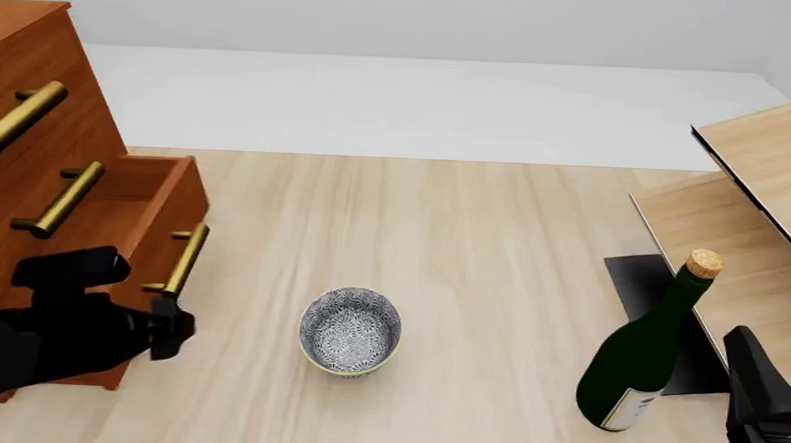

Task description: Close the bottom drawer of the cabinet and open the top drawer.

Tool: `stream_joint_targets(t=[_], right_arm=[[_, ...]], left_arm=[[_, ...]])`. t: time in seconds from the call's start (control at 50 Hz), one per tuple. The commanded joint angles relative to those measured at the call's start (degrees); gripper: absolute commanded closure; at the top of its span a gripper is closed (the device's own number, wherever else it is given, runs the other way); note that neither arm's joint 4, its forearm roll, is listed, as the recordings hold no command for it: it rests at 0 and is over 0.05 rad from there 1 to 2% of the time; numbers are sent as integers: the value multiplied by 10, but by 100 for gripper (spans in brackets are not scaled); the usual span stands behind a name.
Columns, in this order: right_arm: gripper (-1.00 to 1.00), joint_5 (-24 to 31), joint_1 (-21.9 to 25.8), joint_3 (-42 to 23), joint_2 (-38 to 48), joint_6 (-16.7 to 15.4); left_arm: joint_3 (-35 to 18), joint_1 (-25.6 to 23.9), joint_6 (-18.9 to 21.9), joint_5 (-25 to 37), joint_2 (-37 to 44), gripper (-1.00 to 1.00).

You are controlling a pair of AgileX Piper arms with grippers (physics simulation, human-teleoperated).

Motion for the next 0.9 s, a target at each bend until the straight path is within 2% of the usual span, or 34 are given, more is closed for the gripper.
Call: stream_joint_targets(t=[0.02, 0.06, 0.08, 0.18, 0.36, 0.6, 0.9], right_arm=[[-100, 0, 0, 0, 0, 0], [-100, 0, 0, 0, 0, 0], [-100, 0, 0, 0, 0, 0], [-100, 0, 0, 0, 0, 1], [-100, 0, 0, 0, 0, 1], [-100, 0, 0, 0, 0, 3], [-100, 0, -1, 0, 0, 4]], left_arm=[[18, 36, 27, -29, 18, -100], [20, 38, 30, -35, 20, -100], [21, 57, 57, -38, 12, -100], [25, 72, 66, -54, 24, -100], [29, 110, 111, -73, 29, -100], [37, 153, 152, -95, 36, -100], [48, 185, 182, -121, 45, -100]])
